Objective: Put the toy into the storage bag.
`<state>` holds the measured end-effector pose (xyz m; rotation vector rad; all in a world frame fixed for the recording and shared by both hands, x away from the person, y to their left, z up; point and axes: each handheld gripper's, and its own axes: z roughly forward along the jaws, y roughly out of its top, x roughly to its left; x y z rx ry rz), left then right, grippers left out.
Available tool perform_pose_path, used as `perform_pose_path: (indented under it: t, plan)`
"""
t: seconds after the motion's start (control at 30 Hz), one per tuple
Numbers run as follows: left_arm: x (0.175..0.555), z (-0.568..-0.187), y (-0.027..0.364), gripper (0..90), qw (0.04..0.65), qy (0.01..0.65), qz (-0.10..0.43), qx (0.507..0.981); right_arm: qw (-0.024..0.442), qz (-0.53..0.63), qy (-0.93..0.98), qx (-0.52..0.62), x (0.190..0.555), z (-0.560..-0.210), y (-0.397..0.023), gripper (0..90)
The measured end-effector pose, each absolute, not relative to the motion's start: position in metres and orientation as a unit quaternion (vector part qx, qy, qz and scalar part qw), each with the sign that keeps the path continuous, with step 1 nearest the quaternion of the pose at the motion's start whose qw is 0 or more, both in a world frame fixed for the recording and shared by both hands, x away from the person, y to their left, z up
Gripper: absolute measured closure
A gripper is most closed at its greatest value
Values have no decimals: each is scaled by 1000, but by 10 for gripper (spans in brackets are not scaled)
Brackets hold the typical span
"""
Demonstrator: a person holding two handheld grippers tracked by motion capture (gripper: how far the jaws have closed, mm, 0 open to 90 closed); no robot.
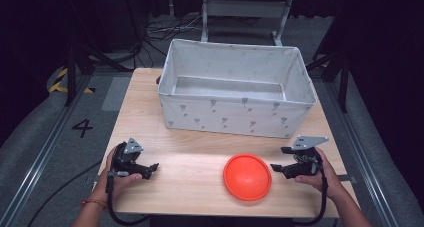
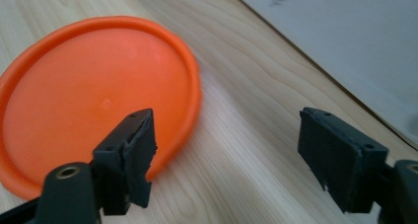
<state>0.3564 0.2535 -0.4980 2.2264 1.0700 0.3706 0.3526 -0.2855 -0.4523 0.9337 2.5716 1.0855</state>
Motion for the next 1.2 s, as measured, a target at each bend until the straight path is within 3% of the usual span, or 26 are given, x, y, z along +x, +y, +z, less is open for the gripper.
perform_pose_path:
  t: [0.1, 0.4, 0.5, 0.87, 1.07, 1.2]
  plan:
    - [356, -498, 254, 2, 316, 406, 141, 846, 71, 361, 882, 293, 358, -456, -266, 234]
    - [356, -498, 254, 1, 317, 406, 141, 845, 48, 349, 896, 272, 366, -470, -235, 208]
    - [356, -498, 254, 2, 317, 406, 141, 845, 14, 365, 891, 270, 369, -475, -235, 173]
    - [356, -498, 254, 2, 317, 406, 141, 846, 3, 352, 890, 289, 369, -488, -231, 177]
    - [357, -498, 254, 1, 317, 405, 140, 846, 52, 327, 906, 265, 357, -489, -218, 160]
    - [357, -498, 254, 1, 317, 405, 140, 846, 59, 321, 903, 278, 354, -488, -213, 167]
